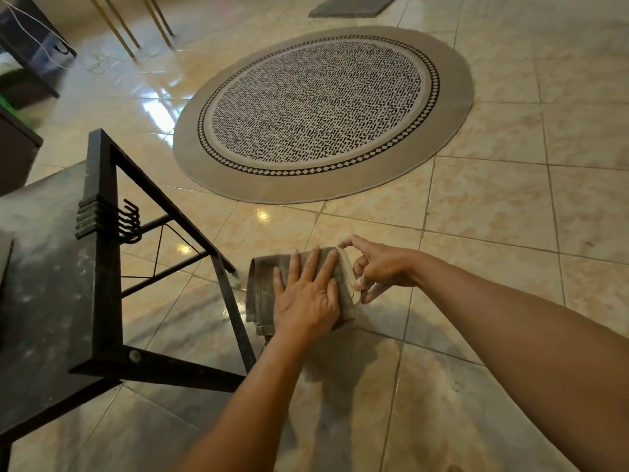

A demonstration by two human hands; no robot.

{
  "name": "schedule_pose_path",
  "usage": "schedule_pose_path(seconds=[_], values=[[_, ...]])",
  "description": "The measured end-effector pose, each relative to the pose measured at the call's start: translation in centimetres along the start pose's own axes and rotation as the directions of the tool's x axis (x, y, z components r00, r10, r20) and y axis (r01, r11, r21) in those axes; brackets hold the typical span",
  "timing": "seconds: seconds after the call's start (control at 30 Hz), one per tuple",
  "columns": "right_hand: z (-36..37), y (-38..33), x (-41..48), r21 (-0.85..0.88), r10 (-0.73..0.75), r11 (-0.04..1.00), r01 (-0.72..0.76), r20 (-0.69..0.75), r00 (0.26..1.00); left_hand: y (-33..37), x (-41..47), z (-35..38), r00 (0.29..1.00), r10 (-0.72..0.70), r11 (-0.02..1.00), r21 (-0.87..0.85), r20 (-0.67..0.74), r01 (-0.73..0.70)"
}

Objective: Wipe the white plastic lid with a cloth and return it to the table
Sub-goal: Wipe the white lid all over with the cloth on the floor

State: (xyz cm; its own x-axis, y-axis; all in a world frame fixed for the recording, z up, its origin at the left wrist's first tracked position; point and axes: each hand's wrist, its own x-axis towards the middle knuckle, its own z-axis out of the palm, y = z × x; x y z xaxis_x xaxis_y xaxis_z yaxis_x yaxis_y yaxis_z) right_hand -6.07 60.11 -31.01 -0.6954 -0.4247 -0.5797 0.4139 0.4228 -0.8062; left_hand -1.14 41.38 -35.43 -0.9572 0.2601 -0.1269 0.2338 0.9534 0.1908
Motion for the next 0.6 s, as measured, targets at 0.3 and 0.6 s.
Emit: schedule_pose_path(seconds=[0.3, 0.6], values=[[0.3, -0.3, -0.4, -0.02, 0.002, 1.0, -0.002, -0.012, 1.0, 2.0, 0.1, 0.3, 0.999, 0.042, 0.999, 0.032, -0.001, -0.041], [0.5, -0.7, -0.2, -0.03, 0.017, 0.999, -0.017, -0.002, 1.0, 1.7, -1.0, 0.4, 0.999, 0.049, 0.998, 0.047, -0.012, -0.048]])
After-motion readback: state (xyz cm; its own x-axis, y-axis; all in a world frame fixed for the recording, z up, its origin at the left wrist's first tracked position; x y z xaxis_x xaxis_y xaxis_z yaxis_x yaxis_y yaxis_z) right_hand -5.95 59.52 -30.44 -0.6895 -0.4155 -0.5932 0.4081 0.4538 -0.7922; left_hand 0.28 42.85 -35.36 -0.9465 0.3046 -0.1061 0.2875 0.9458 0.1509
